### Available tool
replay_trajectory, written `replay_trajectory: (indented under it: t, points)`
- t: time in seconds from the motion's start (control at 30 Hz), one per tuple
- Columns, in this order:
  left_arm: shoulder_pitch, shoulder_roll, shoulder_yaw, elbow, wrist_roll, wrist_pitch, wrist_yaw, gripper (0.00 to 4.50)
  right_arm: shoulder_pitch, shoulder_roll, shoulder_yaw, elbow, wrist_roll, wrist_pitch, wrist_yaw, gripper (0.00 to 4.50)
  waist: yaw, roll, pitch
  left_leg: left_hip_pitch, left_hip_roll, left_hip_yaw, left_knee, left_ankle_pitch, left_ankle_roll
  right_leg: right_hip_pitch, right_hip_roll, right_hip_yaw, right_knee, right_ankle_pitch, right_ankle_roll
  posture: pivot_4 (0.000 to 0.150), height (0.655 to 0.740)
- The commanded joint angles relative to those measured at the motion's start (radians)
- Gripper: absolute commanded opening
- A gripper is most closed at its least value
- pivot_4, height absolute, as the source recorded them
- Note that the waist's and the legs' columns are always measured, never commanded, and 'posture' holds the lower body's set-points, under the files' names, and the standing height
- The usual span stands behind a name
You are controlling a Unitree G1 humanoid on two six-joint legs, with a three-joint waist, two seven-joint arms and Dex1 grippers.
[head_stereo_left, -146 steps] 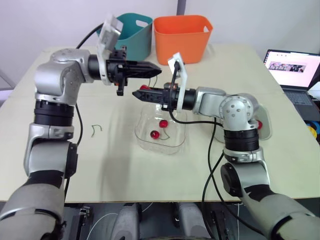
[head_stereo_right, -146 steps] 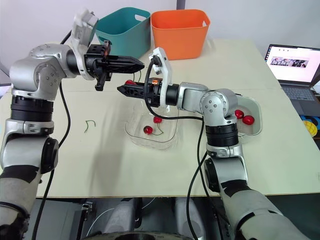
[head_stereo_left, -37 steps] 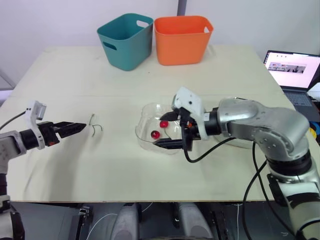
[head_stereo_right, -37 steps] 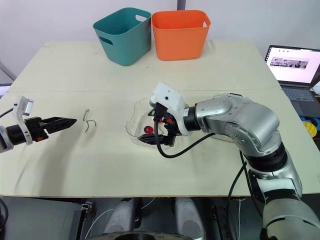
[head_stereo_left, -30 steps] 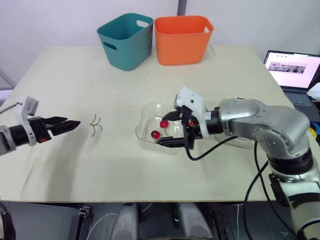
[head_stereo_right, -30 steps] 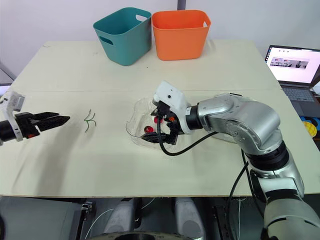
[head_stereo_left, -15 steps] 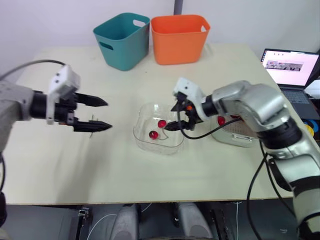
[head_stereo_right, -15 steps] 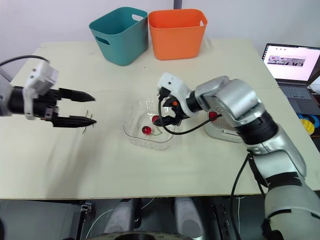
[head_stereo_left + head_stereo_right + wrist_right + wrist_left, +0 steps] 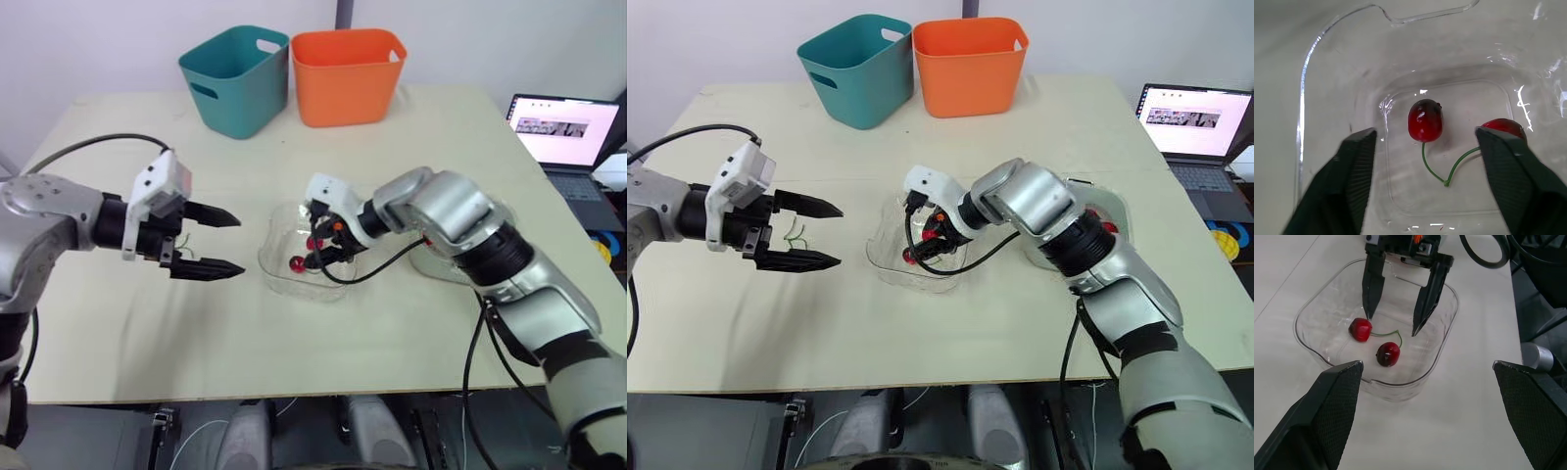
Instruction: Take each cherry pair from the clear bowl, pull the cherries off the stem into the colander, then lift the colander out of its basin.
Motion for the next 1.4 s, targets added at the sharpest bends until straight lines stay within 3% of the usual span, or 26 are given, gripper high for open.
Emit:
replay_trajectory:
  t: [0.03,0.53,0.63,0.8,0.83,1.17,1.27,1.4]
  points:
    - [0.003,0.037,0.007,-0.013,0.035,-0.038,-0.014,4.5,-0.025,0.035,0.012,0.03,-0.043,-0.067,0.035,3.3,0.0,0.0,0.0,0.0,0.0,0.0,0.0,0.0,0.0,0.0,0.0,0.0,0.0,0.0,0.0,0.15,0.74]
    - [0.024,0.035,0.002,-0.021,0.058,-0.064,-0.012,4.5,-0.014,0.124,0.085,0.188,-0.214,-0.201,0.113,3.3,0.001,0.0,0.0,0.0,0.0,0.0,0.0,0.0,0.0,0.0,0.0,0.0,0.0,0.0,0.0,0.15,0.74]
    - [0.023,0.031,0.005,-0.021,0.056,-0.063,-0.005,4.5,-0.013,0.138,0.078,0.212,-0.238,-0.217,0.119,2.76,0.001,0.0,0.0,0.0,0.0,0.0,0.0,0.0,0.0,0.0,0.0,0.0,0.0,0.001,0.0,0.15,0.74]
    - [0.018,0.023,0.004,-0.022,0.053,-0.061,0.007,4.5,-0.005,0.145,0.068,0.218,-0.266,-0.227,0.126,1.06,0.001,0.0,0.0,0.0,0.0,0.0,0.0,0.0,0.0,0.0,0.0,0.0,0.001,0.002,0.0,0.15,0.74]
    - [0.015,0.021,0.003,-0.021,0.053,-0.061,0.009,4.5,-0.005,0.143,0.058,0.208,-0.264,-0.22,0.129,0.92,0.001,0.0,0.0,0.0,0.0,0.0,0.0,0.0,0.0,0.0,0.0,0.0,0.001,0.002,0.0,0.15,0.74]
    - [-0.002,0.001,-0.009,0.01,0.067,-0.071,0.01,4.5,0.002,0.023,-0.048,0.008,-0.226,-0.191,0.187,0.92,0.002,0.0,0.0,0.0,0.0,0.0,0.0,0.0,0.0,0.0,0.0,0.0,0.001,0.002,0.001,0.15,0.74]
    - [-0.015,-0.011,-0.021,0.027,0.075,-0.078,0.006,4.5,0.03,-0.046,-0.079,-0.085,-0.218,-0.27,0.227,0.92,0.003,0.0,0.0,0.0,0.0,0.0,0.0,0.0,0.0,0.0,0.0,0.0,0.001,0.002,0.001,0.15,0.74]
    - [-0.03,-0.022,-0.034,0.043,0.082,-0.086,0.0,4.5,0.057,-0.135,-0.033,-0.131,-0.315,-0.468,0.255,0.92,0.001,0.0,0.0,0.0,0.0,0.0,0.0,0.0,0.0,0.0,0.0,0.0,0.0,0.001,0.002,0.15,0.74]
